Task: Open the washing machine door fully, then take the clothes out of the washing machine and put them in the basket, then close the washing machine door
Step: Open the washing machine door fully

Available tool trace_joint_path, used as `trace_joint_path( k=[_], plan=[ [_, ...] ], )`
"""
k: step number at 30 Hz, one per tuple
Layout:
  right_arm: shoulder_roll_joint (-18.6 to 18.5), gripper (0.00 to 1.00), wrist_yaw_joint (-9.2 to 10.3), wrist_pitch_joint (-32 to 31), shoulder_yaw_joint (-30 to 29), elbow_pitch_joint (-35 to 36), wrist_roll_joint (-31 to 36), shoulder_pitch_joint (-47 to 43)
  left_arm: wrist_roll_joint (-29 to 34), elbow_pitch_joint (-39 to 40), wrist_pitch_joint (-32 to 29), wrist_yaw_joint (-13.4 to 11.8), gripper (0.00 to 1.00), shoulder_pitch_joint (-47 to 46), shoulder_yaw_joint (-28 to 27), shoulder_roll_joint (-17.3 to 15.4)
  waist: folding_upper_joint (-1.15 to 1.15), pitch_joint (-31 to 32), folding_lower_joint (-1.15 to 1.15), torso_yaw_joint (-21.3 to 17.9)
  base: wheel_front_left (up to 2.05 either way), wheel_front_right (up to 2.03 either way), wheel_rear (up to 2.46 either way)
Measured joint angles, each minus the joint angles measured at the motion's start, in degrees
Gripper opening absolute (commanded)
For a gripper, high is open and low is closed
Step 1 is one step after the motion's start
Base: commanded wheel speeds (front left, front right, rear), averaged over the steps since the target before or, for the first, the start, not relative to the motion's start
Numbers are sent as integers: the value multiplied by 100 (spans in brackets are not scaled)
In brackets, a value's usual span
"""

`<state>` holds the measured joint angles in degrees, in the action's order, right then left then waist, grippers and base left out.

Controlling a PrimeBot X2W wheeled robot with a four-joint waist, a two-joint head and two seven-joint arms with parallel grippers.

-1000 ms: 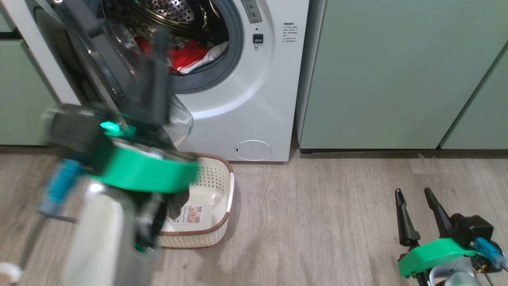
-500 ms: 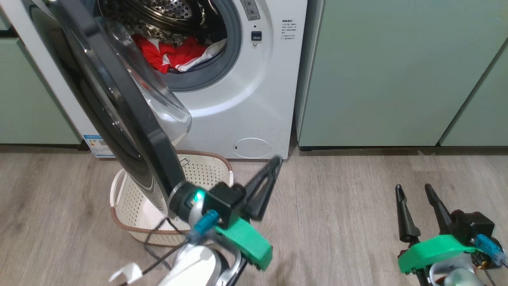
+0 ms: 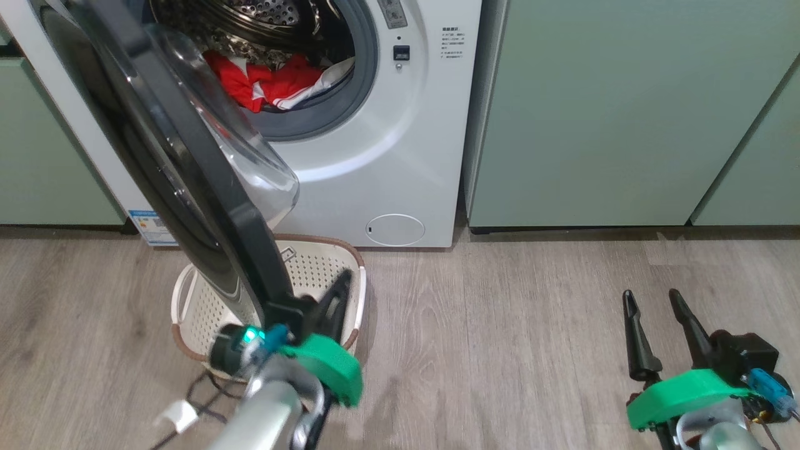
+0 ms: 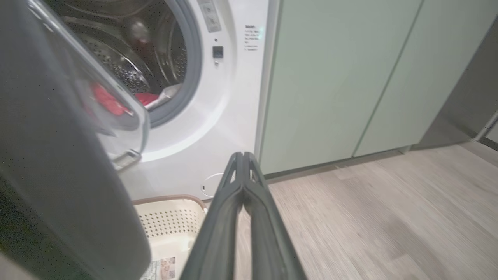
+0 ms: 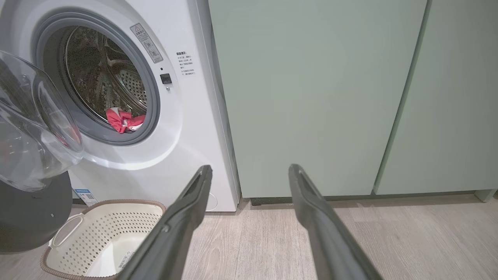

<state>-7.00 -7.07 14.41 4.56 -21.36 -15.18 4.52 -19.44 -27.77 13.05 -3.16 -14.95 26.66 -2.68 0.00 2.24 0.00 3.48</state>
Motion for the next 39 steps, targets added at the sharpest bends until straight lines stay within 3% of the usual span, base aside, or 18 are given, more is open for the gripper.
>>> trace_joint_path(
  k=[12,22,32,39],
  plan=[
    [1,100,0,0,1,-1,7,0,-227,-305,116,-66,0,-261,-906,34,0,-37,0,111,0,0,0],
    [1,100,0,0,2,-15,7,-1,-204,-177,142,-91,0,-146,-1138,109,0,-43,0,320,0,0,0],
    [46,100,0,0,66,-58,-3,-2,19,-164,153,-140,0,77,-1517,45,0,37,0,831,0,0,0],
    [105,100,0,0,107,-76,-13,-3,31,-301,154,-148,0,89,-2039,-190,0,87,0,1200,0,0,0]
  ],
)
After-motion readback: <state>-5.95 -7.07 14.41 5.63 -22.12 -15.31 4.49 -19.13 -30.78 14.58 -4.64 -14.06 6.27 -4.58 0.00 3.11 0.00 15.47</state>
